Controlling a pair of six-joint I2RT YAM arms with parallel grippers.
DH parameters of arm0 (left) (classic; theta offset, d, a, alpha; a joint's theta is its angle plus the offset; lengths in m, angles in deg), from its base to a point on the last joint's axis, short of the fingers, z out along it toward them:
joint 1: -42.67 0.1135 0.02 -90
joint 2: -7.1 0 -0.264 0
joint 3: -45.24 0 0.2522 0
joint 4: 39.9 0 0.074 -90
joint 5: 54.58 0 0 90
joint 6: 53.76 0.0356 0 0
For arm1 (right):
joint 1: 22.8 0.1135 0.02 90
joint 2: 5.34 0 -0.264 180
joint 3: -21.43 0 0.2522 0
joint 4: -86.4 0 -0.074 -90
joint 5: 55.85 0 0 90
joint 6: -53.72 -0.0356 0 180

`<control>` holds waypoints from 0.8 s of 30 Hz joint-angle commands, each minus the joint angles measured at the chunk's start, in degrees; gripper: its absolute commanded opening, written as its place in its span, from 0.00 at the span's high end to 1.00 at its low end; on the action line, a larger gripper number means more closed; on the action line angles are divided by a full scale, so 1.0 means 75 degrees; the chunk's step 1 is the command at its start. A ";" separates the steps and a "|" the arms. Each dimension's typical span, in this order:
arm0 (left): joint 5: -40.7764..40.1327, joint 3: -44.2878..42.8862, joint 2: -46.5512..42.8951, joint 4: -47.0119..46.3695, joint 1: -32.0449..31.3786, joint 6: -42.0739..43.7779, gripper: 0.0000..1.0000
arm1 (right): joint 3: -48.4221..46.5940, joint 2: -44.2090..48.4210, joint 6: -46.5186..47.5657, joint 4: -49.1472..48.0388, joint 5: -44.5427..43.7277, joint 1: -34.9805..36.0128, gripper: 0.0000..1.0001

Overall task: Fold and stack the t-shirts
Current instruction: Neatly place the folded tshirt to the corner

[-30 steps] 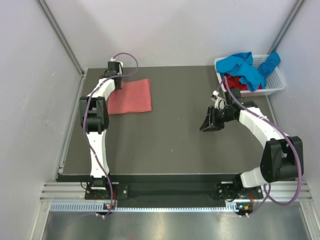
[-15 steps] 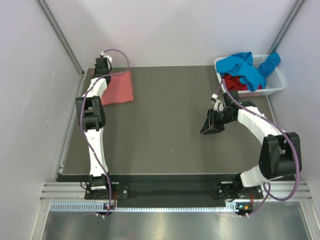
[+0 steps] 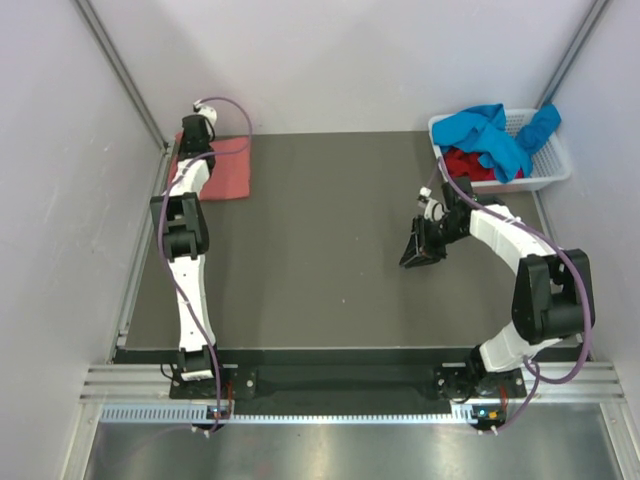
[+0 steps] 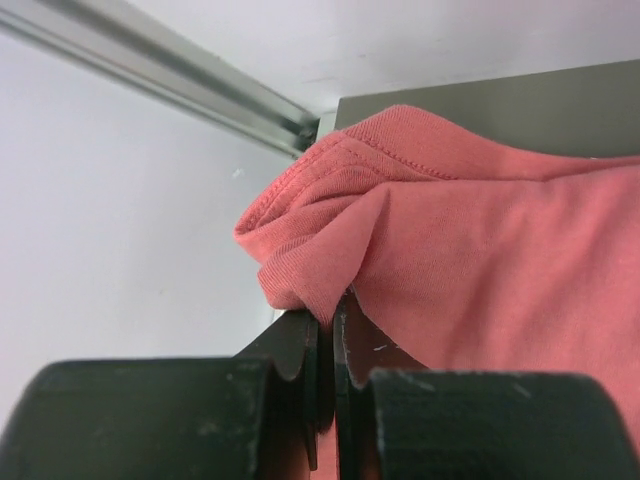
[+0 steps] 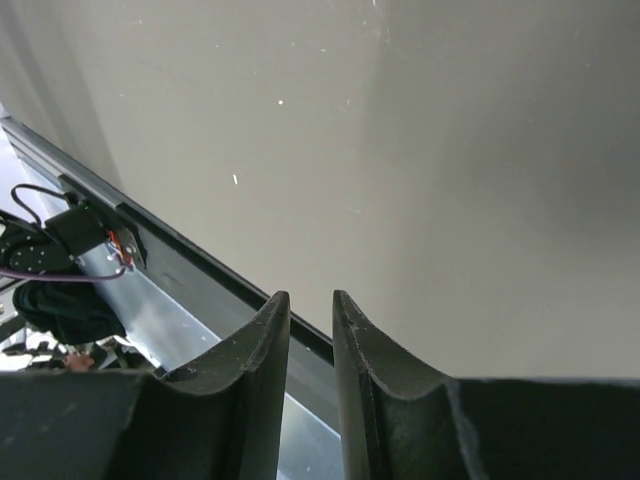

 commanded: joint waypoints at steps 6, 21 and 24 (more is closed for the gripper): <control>-0.0090 -0.0471 0.0281 -0.1649 0.0006 0.0101 1.00 | -0.0361 -0.0325 0.0246 0.0051 0.0170 0.0097 0.76; -0.2119 0.0285 -0.1204 -0.2074 -0.0777 -0.0518 0.01 | -0.0642 -0.0396 0.0294 0.0133 0.0229 0.0108 0.78; -0.1746 0.1819 -0.2657 -0.1559 -0.1281 -0.1338 0.01 | -0.0712 -0.0244 0.0200 0.0028 0.0147 0.0097 0.77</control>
